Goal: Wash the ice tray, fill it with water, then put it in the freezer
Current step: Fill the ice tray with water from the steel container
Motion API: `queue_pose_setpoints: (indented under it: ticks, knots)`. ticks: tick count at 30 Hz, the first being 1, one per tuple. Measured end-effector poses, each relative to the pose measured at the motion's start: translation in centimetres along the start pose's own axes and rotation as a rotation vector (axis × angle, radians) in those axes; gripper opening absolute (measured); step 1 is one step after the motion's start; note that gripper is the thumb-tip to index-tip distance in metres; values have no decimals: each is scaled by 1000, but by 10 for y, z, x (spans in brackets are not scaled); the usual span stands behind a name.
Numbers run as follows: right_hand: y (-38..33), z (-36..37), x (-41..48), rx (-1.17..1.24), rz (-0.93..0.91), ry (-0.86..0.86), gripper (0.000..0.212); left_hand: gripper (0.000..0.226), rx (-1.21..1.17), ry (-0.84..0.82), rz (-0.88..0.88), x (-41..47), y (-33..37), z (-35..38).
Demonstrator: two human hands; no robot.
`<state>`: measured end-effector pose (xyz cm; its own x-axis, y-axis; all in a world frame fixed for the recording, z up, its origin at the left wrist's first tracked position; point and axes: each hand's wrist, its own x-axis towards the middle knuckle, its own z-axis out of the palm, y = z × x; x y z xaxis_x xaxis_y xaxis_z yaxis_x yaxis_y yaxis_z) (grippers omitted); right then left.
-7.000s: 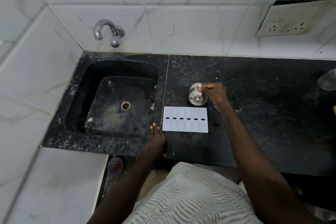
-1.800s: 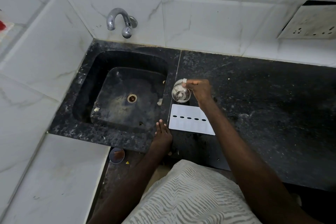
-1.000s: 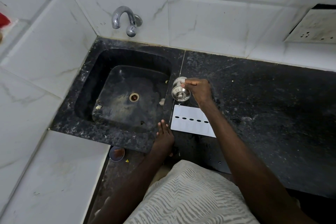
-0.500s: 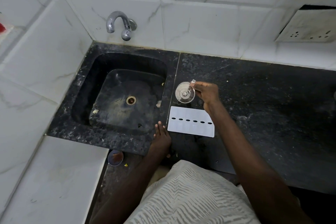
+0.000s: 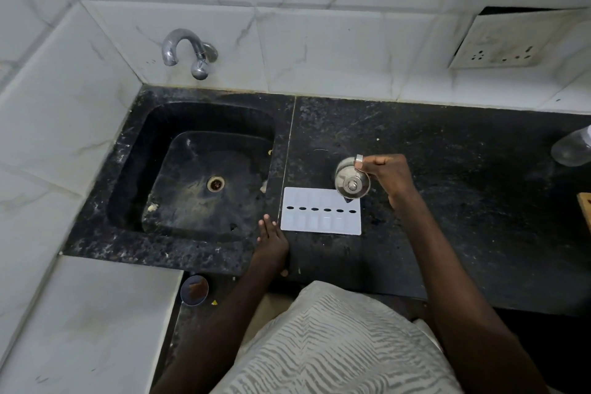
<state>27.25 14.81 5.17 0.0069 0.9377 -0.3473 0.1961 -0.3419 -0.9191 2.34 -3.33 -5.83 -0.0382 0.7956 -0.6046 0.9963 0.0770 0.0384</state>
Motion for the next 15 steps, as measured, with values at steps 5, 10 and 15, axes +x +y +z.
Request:
queue_pose_setpoints:
  ticks: [5,10,15]
  knots:
    - [13,-11,-10,-38,-34,-34,20,133,6,1,-2,1,0,1]
    - [30,-14,-9,-164,-120,-35,28,130,-5,0,5,2,-2,2]
    - [40,-14,-9,-237,-183,-42,25,133,-4,-9,12,1,-3,1]
